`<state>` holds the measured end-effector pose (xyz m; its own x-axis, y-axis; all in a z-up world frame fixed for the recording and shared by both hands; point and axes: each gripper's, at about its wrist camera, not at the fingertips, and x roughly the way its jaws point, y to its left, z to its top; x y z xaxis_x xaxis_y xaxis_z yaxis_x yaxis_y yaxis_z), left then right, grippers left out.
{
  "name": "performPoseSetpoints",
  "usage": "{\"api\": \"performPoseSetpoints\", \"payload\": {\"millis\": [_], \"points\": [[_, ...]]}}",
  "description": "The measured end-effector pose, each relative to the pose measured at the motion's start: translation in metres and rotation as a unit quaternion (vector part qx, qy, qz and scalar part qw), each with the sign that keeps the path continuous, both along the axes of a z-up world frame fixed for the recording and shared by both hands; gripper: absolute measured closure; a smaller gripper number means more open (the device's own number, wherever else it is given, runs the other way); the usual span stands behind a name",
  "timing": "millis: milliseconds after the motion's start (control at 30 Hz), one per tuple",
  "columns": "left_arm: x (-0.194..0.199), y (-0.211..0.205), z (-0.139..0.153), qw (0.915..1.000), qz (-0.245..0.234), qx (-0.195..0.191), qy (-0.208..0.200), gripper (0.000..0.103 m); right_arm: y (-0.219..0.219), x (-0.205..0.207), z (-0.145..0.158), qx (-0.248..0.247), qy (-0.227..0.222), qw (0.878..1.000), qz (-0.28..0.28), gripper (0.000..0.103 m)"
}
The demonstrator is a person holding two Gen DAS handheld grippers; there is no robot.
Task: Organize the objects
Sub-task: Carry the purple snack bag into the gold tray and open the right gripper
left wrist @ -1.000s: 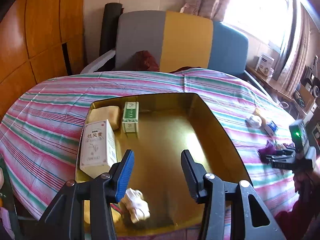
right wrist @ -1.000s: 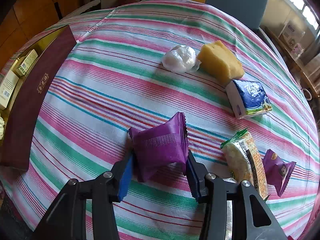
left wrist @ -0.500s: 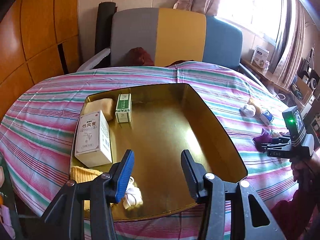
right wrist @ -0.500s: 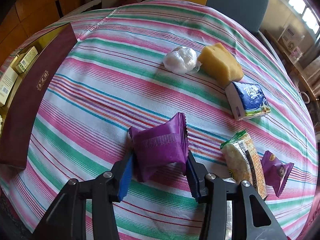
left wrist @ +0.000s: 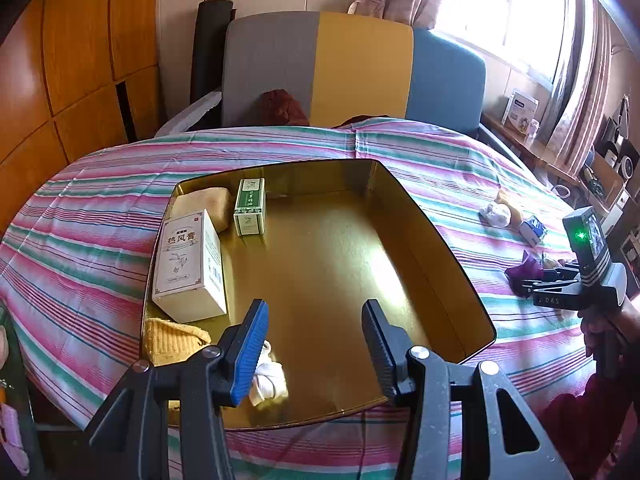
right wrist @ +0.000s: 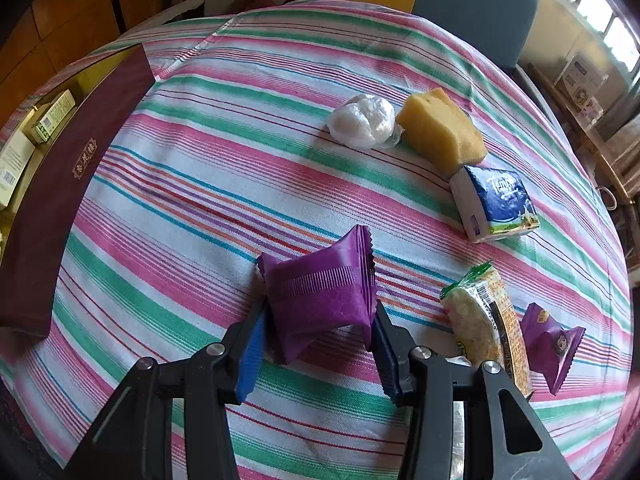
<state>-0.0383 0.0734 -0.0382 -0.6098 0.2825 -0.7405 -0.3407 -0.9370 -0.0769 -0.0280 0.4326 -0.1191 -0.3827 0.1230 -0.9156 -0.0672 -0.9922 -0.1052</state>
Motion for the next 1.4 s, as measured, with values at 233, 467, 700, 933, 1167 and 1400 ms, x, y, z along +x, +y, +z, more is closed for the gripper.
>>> {"api": "performPoseSetpoints", "payload": {"millis": [233, 467, 700, 933, 1167, 1400], "points": [[0.002, -0.011, 0.001, 0.9999, 0.004, 0.012, 0.001, 0.054, -0.004, -0.002, 0.002, 0.007, -0.005, 1.000, -0.003, 0.057], [0.001, -0.025, 0.001, 0.9996, 0.012, 0.024, 0.002, 0.054, -0.015, -0.016, 0.040, 0.003, 0.020, 0.999, -0.040, 0.063], [-0.001, -0.038, 0.000, 0.9992, 0.026, 0.031, 0.002, 0.054, -0.084, -0.039, 0.098, -0.045, 0.095, 0.994, 0.022, 0.063], [-0.005, -0.059, -0.003, 0.9984, 0.046, 0.032, -0.003, 0.054, -0.181, -0.075, 0.098, -0.114, 0.096, 0.983, 0.103, 0.062], [-0.010, -0.085, -0.009, 0.9967, 0.074, 0.032, -0.012, 0.054, -0.264, -0.113, 0.061, -0.152, 0.048, 0.976, 0.148, 0.062], [-0.016, -0.100, -0.017, 0.9947, 0.091, 0.039, -0.025, 0.054, -0.315, -0.146, 0.027, -0.141, 0.015, 0.978, 0.155, 0.062]]}}
